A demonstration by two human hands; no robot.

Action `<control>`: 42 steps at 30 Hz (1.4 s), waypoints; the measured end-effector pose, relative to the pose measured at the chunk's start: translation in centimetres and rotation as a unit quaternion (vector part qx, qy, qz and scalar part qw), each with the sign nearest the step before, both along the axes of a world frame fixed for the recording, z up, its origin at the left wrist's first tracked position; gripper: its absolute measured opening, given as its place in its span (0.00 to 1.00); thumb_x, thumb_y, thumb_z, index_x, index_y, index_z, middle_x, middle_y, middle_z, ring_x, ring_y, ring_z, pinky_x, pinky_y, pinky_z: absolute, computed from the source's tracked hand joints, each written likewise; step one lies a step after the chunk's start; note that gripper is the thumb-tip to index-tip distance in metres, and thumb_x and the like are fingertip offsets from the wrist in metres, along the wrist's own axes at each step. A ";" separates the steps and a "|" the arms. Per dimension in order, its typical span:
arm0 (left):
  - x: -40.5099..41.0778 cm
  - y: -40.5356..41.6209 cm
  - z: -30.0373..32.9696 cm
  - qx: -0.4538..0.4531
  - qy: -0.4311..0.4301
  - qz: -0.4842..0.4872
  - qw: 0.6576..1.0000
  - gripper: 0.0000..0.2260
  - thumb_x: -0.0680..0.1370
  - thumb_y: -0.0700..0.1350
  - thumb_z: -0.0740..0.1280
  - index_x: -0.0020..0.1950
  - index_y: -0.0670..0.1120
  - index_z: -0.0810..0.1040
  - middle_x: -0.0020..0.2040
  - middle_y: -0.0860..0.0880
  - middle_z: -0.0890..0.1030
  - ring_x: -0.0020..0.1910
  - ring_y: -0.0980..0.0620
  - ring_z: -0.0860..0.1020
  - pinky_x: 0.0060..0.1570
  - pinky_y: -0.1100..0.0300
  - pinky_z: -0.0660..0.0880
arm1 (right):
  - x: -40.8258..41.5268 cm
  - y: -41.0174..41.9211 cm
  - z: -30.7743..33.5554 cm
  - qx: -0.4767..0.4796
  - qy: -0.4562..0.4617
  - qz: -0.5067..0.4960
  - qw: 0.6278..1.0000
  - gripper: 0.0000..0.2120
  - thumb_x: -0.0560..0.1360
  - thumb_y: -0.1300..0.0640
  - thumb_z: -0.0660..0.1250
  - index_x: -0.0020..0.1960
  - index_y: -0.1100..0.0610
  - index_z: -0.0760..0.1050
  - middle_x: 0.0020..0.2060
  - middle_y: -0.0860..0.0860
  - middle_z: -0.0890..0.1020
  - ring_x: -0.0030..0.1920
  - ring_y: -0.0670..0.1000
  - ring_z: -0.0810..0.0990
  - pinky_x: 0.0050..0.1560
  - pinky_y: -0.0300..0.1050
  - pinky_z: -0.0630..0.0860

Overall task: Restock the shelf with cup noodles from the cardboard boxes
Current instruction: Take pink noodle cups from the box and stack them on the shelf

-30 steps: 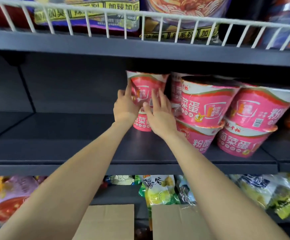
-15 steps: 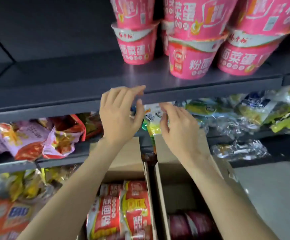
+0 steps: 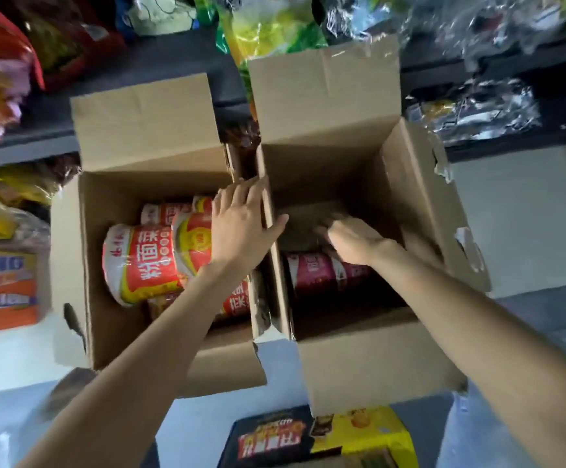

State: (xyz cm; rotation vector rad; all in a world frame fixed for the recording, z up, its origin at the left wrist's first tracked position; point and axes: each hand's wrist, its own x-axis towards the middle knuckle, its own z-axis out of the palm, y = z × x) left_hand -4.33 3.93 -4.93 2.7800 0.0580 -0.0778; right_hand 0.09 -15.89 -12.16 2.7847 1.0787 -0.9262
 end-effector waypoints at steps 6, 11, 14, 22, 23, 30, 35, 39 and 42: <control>-0.8 0.1 -2.5 -0.013 -0.037 -0.003 0.999 0.26 0.76 0.53 0.65 0.72 0.44 0.68 0.67 0.45 0.74 0.69 0.44 0.68 0.72 0.47 0.59 | -0.5 0.6 -9.5 -0.130 0.081 0.090 0.984 0.28 0.79 0.57 0.59 0.77 0.53 0.54 0.75 0.59 0.58 0.73 0.62 0.60 0.68 0.58 0.64; 0.0 0.5 -2.8 0.006 -0.071 -0.016 0.997 0.24 0.74 0.52 0.65 0.67 0.43 0.74 0.62 0.43 0.77 0.66 0.43 0.72 0.69 0.45 0.64 | -2.6 -0.8 -16.8 -0.070 0.083 0.071 0.992 0.38 0.73 0.36 0.58 0.75 0.57 0.61 0.66 0.57 0.70 0.65 0.61 0.72 0.52 0.49 0.79; -0.1 0.6 -3.1 0.006 -0.083 -0.025 0.996 0.23 0.74 0.51 0.66 0.67 0.42 0.74 0.62 0.43 0.77 0.64 0.43 0.73 0.67 0.45 0.66 | -2.5 -1.2 -19.0 -0.155 0.041 0.101 0.982 0.30 0.74 0.42 0.61 0.74 0.51 0.64 0.68 0.68 0.69 0.65 0.72 0.69 0.56 0.69 0.71; -0.4 0.4 -3.7 -0.011 -0.094 -0.020 0.995 0.23 0.75 0.50 0.66 0.68 0.42 0.73 0.62 0.42 0.77 0.61 0.43 0.74 0.65 0.47 0.68 | -2.6 0.1 -20.5 -0.134 0.127 -0.001 0.983 0.49 0.71 0.42 0.69 0.77 0.44 0.36 0.77 0.60 0.45 0.73 0.73 0.47 0.66 0.75 0.51; -0.4 0.4 -3.7 -0.012 -0.094 -0.019 0.995 0.23 0.75 0.50 0.66 0.67 0.42 0.73 0.62 0.42 0.77 0.60 0.43 0.74 0.64 0.48 0.69 | -2.5 0.1 -20.4 -0.139 0.131 -0.004 0.982 0.47 0.73 0.44 0.67 0.77 0.44 0.36 0.77 0.60 0.45 0.73 0.73 0.48 0.66 0.74 0.52; -0.4 0.3 -4.0 -0.015 -0.102 -0.018 0.994 0.23 0.75 0.49 0.66 0.67 0.41 0.73 0.62 0.42 0.76 0.60 0.43 0.75 0.63 0.48 0.69 | -1.1 -0.5 -20.5 -0.128 0.146 0.010 0.981 0.42 0.75 0.49 0.67 0.78 0.47 0.43 0.76 0.61 0.51 0.73 0.69 0.56 0.66 0.63 0.63; -0.1 0.5 -4.1 -0.010 -0.108 -0.026 0.994 0.23 0.76 0.50 0.66 0.68 0.41 0.73 0.62 0.42 0.77 0.60 0.42 0.75 0.63 0.49 0.67 | 2.3 -0.3 -17.1 -0.096 0.037 -0.005 0.995 0.27 0.79 0.58 0.57 0.76 0.54 0.53 0.65 0.61 0.73 0.65 0.63 0.72 0.59 0.54 0.70; -0.3 0.4 -4.1 0.005 -0.110 -0.032 0.993 0.23 0.76 0.50 0.65 0.68 0.41 0.72 0.62 0.42 0.76 0.60 0.42 0.75 0.64 0.49 0.67 | 4.9 -0.2 -15.5 -0.152 -0.001 0.055 0.987 0.28 0.79 0.56 0.57 0.77 0.54 0.51 0.74 0.61 0.55 0.74 0.67 0.52 0.72 0.66 0.50; -0.3 0.2 -4.2 0.014 -0.115 -0.030 0.993 0.23 0.76 0.49 0.64 0.69 0.40 0.72 0.62 0.41 0.76 0.60 0.41 0.75 0.63 0.46 0.68 | 3.5 -1.4 -16.0 -0.134 0.047 0.104 0.984 0.36 0.77 0.46 0.61 0.78 0.52 0.46 0.74 0.63 0.52 0.74 0.68 0.50 0.71 0.68 0.49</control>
